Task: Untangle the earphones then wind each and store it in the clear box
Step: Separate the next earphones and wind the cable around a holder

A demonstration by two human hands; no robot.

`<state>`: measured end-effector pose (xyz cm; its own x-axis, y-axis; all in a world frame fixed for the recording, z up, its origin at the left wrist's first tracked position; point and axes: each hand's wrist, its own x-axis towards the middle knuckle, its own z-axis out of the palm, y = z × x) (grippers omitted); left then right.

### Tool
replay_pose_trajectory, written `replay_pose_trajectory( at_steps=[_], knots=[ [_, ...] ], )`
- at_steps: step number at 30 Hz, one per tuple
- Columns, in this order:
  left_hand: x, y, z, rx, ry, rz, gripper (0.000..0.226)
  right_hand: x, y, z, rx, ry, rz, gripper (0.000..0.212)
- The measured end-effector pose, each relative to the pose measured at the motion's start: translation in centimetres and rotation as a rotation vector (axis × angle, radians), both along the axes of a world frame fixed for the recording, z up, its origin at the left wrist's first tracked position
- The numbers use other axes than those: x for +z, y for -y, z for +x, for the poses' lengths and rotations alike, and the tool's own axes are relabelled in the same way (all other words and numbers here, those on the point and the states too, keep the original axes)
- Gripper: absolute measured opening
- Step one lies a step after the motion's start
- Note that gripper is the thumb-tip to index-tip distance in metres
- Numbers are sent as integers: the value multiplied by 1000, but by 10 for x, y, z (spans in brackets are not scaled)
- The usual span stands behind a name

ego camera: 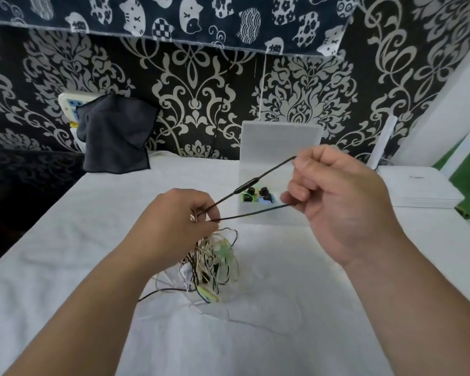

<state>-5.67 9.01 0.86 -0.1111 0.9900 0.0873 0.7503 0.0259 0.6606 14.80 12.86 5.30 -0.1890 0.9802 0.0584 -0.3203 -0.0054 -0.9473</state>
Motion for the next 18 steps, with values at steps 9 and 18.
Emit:
replay_pose_trajectory(
  at_steps=[9,18],
  knots=[
    [13,5,-11,156,572,256,32,7,1,45,44,914,272,12],
    [15,4,12,309,668,441,29,-20,3,38,218,1471,230,21]
  ],
)
